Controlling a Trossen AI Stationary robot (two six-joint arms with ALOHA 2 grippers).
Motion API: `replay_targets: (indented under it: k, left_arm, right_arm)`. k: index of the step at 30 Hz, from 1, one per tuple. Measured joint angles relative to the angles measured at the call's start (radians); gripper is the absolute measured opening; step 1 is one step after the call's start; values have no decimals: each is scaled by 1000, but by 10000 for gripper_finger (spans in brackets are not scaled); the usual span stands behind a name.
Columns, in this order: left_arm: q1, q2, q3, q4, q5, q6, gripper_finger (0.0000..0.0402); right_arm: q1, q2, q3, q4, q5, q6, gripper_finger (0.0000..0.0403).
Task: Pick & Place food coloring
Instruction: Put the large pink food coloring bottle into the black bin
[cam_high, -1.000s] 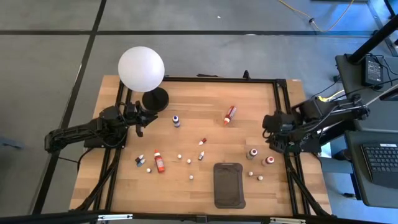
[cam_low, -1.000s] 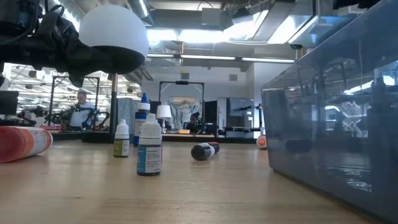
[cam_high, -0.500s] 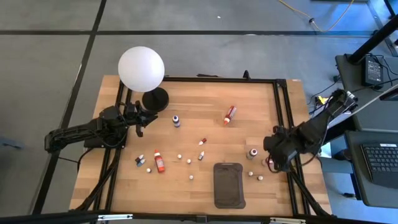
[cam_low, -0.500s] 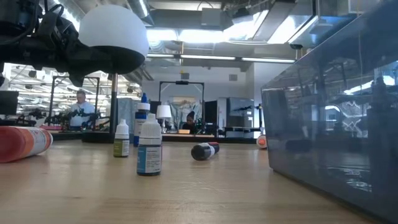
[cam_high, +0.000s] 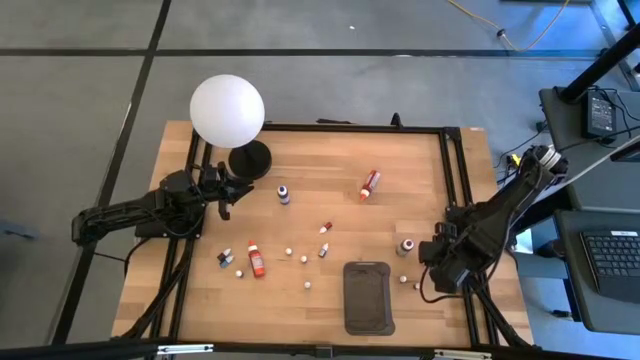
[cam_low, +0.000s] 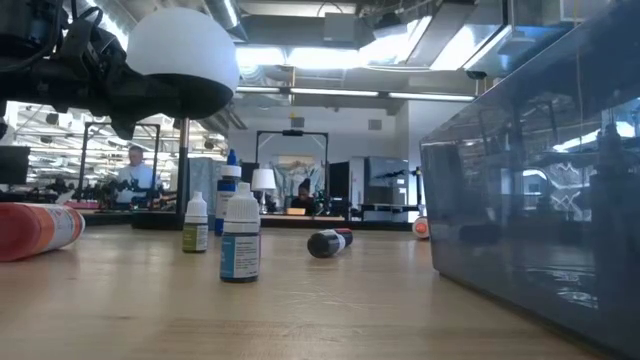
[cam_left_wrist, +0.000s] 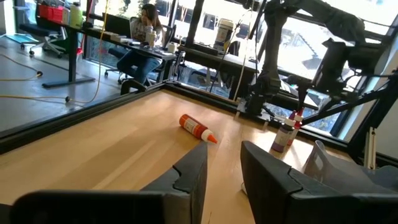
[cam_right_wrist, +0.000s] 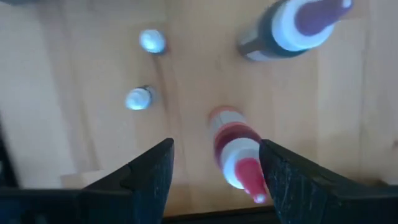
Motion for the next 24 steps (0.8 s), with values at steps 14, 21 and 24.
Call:
replay_targets:
  k: [14, 21, 24]
  left_arm:
    - [0, 0, 0, 0, 0, 0, 95]
    - [0, 0, 0, 0, 0, 0, 94]
    - [0, 0, 0, 0, 0, 0, 95]
  right_arm:
    - [0, 35, -16, -27, 22, -3, 237]
    - [0, 35, -16, -39, 3, -1, 237]
    - [0, 34, -16, -62, 2, -1, 237]
